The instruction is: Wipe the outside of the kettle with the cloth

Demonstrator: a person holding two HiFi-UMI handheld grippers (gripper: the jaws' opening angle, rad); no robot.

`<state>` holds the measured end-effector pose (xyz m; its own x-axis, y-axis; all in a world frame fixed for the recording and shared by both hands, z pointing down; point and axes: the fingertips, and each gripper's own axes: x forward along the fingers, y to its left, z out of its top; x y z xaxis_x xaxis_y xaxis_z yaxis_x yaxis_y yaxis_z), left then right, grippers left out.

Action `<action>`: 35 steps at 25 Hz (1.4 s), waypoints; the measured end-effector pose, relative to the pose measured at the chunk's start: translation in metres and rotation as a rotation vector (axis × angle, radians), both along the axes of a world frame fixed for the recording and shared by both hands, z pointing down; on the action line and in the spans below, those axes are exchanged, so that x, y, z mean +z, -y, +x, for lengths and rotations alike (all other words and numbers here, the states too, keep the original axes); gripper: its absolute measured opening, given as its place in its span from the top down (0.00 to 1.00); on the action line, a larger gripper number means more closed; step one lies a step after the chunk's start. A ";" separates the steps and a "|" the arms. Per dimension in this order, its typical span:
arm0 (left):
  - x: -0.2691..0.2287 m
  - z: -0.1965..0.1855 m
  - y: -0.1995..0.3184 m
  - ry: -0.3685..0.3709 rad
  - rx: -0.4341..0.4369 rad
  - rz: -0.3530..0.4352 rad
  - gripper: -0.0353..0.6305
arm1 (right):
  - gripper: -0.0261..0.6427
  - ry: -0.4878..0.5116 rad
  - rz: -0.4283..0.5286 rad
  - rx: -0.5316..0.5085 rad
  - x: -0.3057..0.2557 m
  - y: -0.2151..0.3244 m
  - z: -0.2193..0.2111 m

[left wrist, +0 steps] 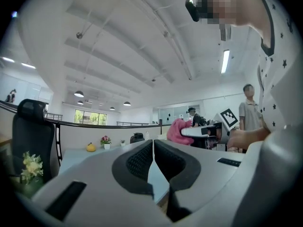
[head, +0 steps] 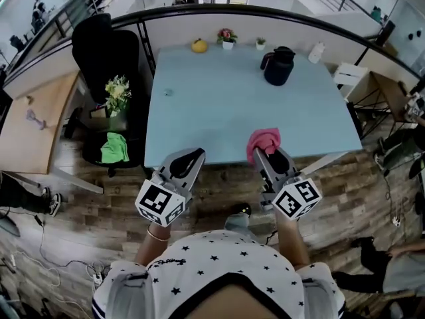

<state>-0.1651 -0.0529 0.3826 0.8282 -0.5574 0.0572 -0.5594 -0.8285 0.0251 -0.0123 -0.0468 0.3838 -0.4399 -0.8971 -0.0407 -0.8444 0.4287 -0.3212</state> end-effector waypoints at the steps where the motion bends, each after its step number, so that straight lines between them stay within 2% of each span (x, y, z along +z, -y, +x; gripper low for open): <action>1: -0.001 0.009 0.006 0.004 -0.012 -0.001 0.90 | 0.77 0.004 -0.004 -0.010 0.001 0.009 0.011; 9: -0.005 0.076 0.047 0.024 -0.101 -0.017 0.90 | 0.77 0.032 -0.013 -0.072 0.002 0.061 0.085; 15: -0.008 0.129 0.071 0.026 -0.113 -0.003 0.90 | 0.77 0.024 -0.027 -0.064 0.007 0.087 0.141; 20: -0.006 0.158 0.084 0.026 -0.125 0.003 0.90 | 0.77 0.008 -0.033 -0.053 0.014 0.103 0.174; 27: -0.003 0.169 0.098 0.038 -0.128 -0.001 0.90 | 0.77 -0.017 -0.058 -0.012 0.026 0.128 0.195; 35: -0.001 0.159 0.137 0.031 -0.142 -0.002 0.90 | 0.77 -0.065 -0.110 0.033 0.039 0.177 0.195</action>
<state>-0.0062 -0.1898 0.3811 0.7388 -0.6688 0.0829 -0.6716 -0.7409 0.0073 0.1823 -0.2235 0.4230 -0.4082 -0.9088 0.0859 -0.8782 0.3652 -0.3089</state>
